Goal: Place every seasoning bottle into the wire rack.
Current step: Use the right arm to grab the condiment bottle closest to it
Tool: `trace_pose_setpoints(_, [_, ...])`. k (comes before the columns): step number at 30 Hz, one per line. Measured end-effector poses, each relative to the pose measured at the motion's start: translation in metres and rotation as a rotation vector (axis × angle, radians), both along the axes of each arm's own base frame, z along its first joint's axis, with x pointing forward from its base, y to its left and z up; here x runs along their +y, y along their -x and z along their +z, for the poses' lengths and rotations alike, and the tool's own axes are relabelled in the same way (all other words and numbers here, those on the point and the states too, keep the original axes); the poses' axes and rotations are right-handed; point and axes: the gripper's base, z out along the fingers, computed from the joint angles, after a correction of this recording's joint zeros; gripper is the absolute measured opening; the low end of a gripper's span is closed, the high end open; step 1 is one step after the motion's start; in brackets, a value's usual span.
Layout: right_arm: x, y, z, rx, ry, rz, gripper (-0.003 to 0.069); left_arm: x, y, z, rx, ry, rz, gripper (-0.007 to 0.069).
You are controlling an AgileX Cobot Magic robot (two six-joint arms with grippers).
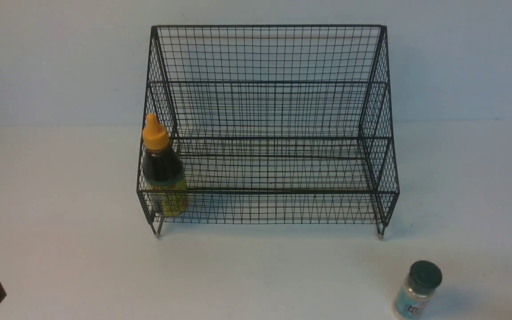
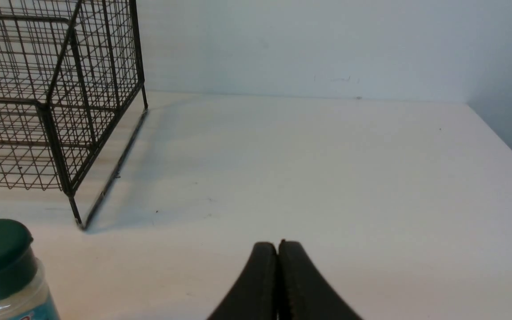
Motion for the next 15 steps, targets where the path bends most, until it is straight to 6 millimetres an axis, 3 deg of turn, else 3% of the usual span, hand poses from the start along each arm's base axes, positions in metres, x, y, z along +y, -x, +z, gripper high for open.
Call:
trace_pose_setpoints(7, [0.000,0.000,0.000,0.000,0.000,0.000,-0.0015,-0.002,-0.005,-0.030,0.033,-0.017,0.006,-0.0005])
trace_pose_setpoints(15, [0.000,0.000,0.000,0.000,0.000,0.000,-0.0015,-0.003,-0.009,-0.045,0.072,-0.037,0.006,-0.0005])
